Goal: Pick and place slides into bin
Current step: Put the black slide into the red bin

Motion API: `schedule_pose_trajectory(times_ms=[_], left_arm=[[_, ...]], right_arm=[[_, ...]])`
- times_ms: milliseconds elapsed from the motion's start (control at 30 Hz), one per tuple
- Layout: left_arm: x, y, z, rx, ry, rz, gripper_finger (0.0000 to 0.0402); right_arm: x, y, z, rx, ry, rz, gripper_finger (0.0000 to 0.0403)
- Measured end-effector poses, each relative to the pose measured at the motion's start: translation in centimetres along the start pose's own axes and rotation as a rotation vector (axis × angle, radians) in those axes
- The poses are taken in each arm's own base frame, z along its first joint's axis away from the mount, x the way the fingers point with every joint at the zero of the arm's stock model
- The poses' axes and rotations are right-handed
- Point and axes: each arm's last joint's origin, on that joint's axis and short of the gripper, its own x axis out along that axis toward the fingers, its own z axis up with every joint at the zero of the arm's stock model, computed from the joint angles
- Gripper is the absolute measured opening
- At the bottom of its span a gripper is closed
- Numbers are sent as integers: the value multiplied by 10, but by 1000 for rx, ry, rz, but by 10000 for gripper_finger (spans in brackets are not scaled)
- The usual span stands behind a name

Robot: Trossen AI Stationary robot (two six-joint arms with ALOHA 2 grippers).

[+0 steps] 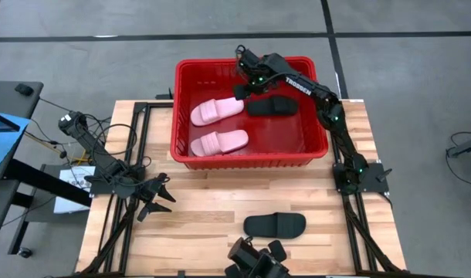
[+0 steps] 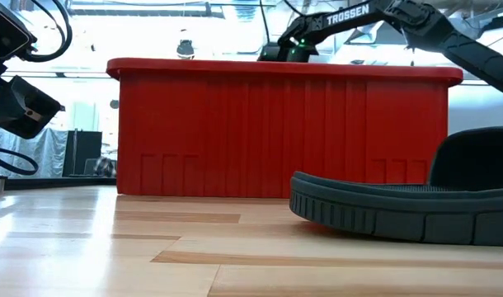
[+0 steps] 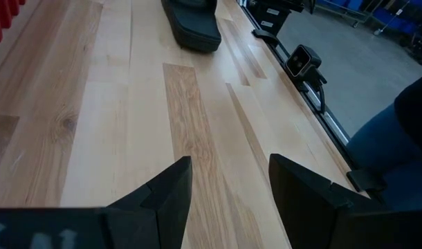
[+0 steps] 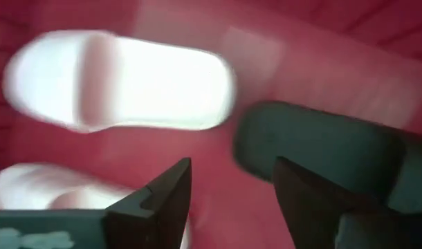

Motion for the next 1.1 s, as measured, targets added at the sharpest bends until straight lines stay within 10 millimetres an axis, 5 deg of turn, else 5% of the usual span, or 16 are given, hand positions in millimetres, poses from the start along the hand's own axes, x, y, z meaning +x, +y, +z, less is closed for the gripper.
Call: schedule_pose_trajectory(times_ms=[167, 400, 567, 733, 967, 1100], left_arm=[[0, 0, 0, 0, 0, 0, 183], [0, 0, 0, 0, 0, 0, 183], [0, 0, 0, 0, 0, 0, 183], [0, 0, 0, 0, 0, 0, 183], [0, 0, 0, 0, 0, 0, 183], [0, 0, 0, 0, 0, 0, 183]], right_arm=[[-39, 8, -3, -63, -78, 111, 177], [-125, 29, -36, -292, -187, 305, 165], [-183, 46, -90, -528, -164, 420, 164], [-220, 58, -154, -706, -42, 397, 160], [-251, 83, -230, -740, -62, 364, 152], [-248, 99, -269, -744, -85, 278, 144]])
